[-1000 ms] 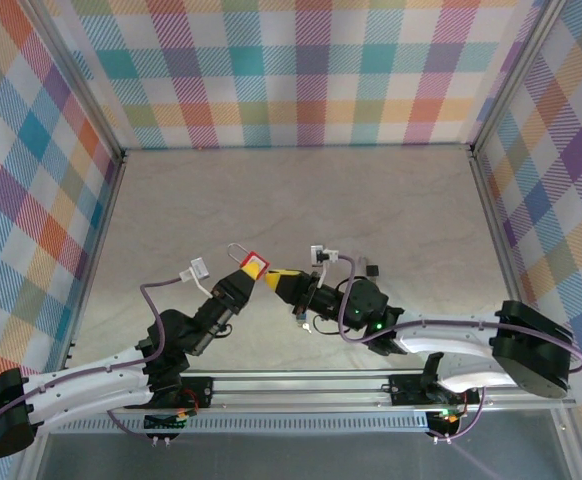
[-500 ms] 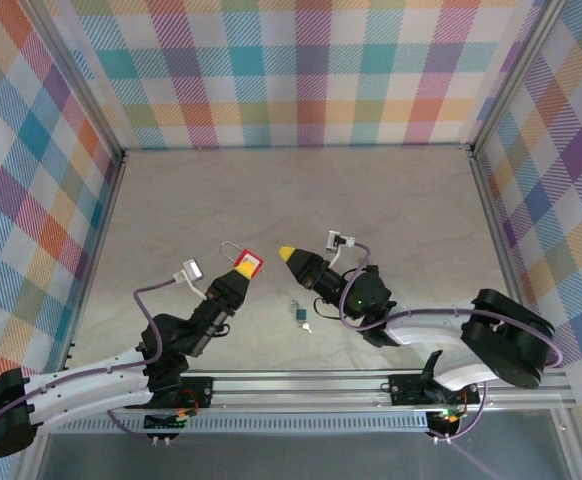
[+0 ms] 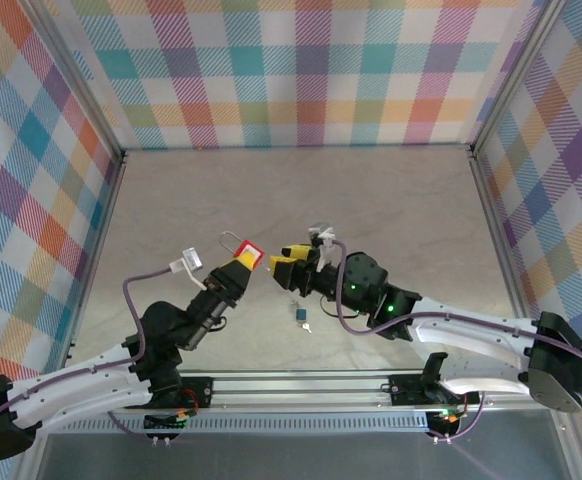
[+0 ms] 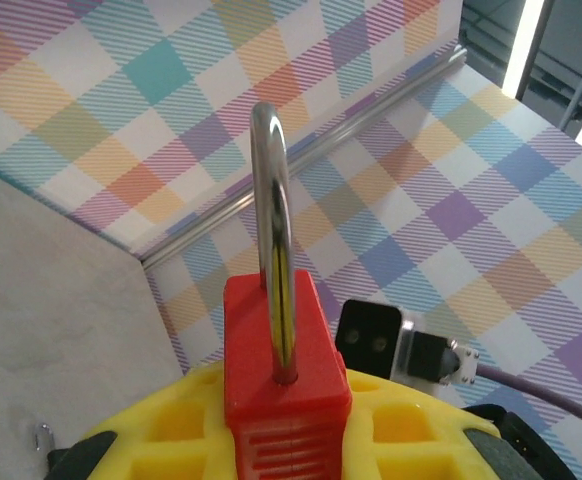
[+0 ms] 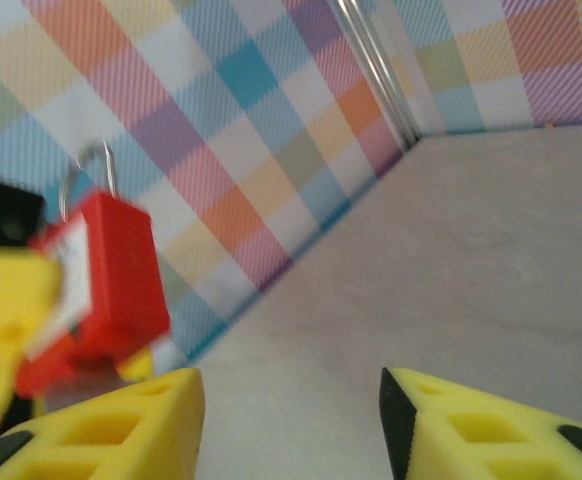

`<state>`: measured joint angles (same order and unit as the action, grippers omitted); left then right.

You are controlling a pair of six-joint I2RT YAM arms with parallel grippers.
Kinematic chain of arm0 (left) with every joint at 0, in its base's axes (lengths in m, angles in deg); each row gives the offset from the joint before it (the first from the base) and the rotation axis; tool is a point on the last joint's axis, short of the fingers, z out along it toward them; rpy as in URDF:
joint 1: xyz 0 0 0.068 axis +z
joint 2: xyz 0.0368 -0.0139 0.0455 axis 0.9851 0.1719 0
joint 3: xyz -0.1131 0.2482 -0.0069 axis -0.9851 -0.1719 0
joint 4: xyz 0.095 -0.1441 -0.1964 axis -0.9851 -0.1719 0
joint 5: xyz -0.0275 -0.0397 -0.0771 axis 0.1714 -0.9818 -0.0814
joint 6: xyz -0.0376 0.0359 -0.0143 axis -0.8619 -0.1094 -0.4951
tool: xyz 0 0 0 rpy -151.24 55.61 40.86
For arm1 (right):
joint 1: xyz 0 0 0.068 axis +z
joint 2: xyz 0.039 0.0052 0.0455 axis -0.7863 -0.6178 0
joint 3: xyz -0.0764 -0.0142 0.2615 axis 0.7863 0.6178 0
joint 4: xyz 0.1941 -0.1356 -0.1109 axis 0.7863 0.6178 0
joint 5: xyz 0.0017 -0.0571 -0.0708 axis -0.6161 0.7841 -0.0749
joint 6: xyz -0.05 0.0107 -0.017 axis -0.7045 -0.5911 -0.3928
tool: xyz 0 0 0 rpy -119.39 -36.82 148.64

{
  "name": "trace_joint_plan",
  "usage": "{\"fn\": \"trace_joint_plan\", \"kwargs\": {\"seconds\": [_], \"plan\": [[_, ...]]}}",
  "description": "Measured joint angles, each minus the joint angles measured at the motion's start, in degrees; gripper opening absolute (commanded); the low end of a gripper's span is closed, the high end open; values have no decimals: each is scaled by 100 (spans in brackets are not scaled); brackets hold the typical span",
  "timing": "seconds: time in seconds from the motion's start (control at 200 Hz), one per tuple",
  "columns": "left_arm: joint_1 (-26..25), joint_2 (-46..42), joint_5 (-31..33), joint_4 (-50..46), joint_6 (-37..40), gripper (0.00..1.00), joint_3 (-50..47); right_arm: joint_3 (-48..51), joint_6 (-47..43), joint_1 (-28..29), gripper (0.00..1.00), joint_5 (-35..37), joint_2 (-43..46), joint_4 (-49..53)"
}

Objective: Lock with the key

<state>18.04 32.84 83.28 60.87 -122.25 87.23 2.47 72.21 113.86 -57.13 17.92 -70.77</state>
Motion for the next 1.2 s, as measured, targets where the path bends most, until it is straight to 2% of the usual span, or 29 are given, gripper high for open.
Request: {"fn": "trace_joint_plan", "kwargs": {"seconds": [0.045,0.16,0.345,0.505,0.66,0.765,1.2], "plan": [[0,2,-2,-339,96,0,212,-118,-332,11,39,33,129,472],[0,87,-13,-1163,369,0,769,-337,-999,26,57,13,518,1545],[2,313,-236,-2181,837,0,1239,-817,-1600,26,57,-313,774,2728],[11,671,-673,-2872,1248,0,1565,-1414,-1729,26,60,-964,619,3510],[11,693,-898,-3259,1517,0,1679,-1770,-1665,26,55,-1410,455,3860],[11,632,-951,-3344,1628,0,1729,-1788,-1609,26,55,-1567,439,4011],[11,522,-953,-3359,1641,0,1733,-1506,-1261,26,52,-1620,262,3770]]}}
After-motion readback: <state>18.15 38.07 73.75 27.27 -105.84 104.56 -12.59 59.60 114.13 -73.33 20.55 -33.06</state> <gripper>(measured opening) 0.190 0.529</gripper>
